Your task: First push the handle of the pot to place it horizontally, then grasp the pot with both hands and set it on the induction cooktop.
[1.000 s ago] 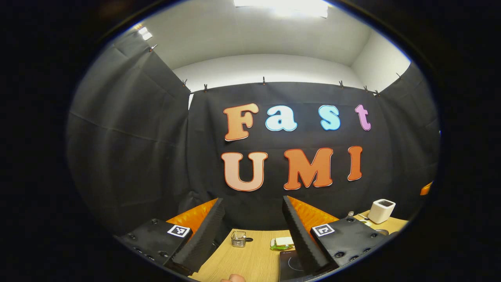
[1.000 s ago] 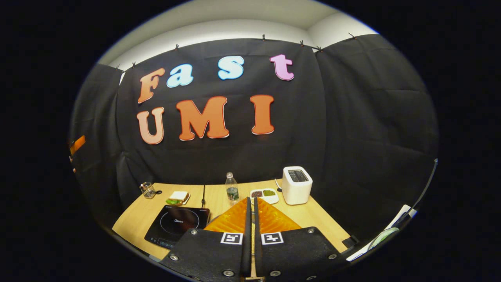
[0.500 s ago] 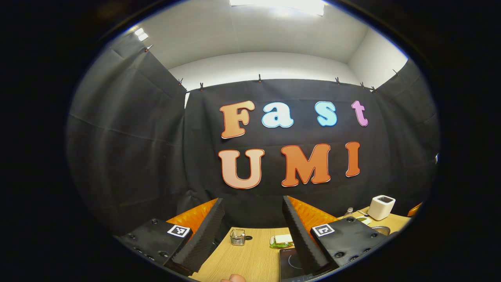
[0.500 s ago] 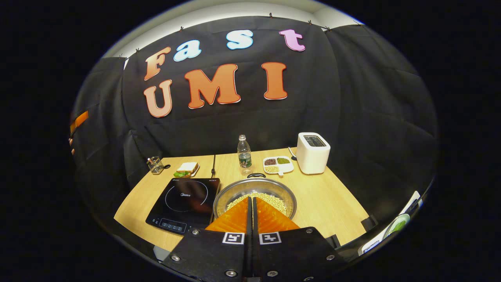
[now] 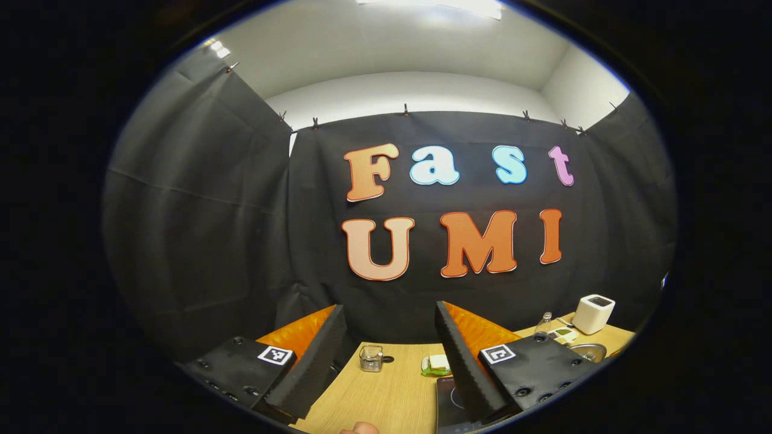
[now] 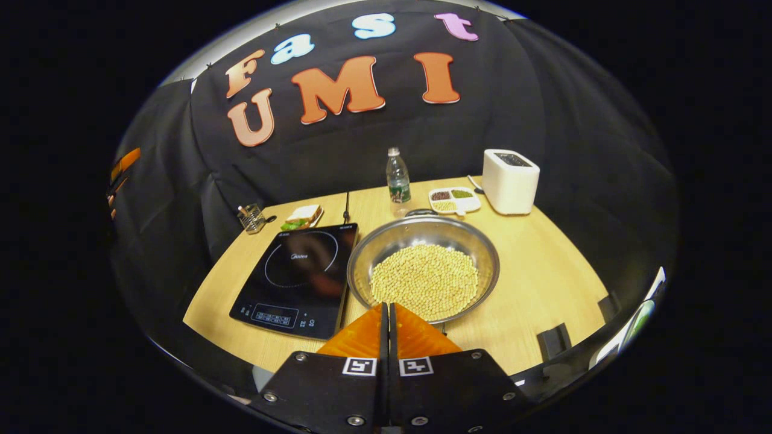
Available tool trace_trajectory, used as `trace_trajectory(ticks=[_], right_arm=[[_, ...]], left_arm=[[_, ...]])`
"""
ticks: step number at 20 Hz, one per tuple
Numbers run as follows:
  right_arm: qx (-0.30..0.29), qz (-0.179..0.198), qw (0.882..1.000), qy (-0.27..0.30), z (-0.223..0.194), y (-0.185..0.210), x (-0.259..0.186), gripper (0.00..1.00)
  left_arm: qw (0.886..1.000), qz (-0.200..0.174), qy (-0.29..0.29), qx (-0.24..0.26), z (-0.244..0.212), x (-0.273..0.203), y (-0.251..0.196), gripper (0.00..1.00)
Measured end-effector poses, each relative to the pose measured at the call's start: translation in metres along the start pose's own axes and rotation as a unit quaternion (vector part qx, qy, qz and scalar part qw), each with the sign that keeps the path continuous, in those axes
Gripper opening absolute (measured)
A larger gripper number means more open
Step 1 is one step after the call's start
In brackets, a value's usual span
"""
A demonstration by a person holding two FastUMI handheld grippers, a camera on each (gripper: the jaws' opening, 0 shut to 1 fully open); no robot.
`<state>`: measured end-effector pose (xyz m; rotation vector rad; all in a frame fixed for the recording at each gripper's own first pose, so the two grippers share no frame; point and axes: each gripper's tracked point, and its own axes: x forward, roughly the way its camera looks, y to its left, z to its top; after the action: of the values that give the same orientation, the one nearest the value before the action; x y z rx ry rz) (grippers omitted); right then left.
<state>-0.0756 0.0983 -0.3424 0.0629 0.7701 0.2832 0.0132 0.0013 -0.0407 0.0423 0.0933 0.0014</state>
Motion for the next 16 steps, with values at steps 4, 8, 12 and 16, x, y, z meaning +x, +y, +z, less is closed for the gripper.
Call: trace_trajectory(ticks=[4,8,12,16], right_arm=[[0.015,0.014,0.999,0.027,-0.024,0.01,0.019,0.0],[0.019,0.028,0.998,0.053,-0.044,0.022,0.041,0.0],[0.025,0.031,0.996,0.084,-0.061,0.026,0.061,0.0],[0.024,0.018,0.995,0.096,-0.069,0.014,0.071,0.0]], left_arm=[[1.0,0.001,0.006,-0.003,-0.007,0.001,0.001,0.99],[1.0,-0.004,0.009,-0.011,-0.012,0.002,0.0,0.96],[1.0,-0.002,0.011,-0.008,-0.019,-0.002,0.002,0.98],[1.0,-0.001,0.021,-0.01,-0.027,0.003,0.001,0.98]])
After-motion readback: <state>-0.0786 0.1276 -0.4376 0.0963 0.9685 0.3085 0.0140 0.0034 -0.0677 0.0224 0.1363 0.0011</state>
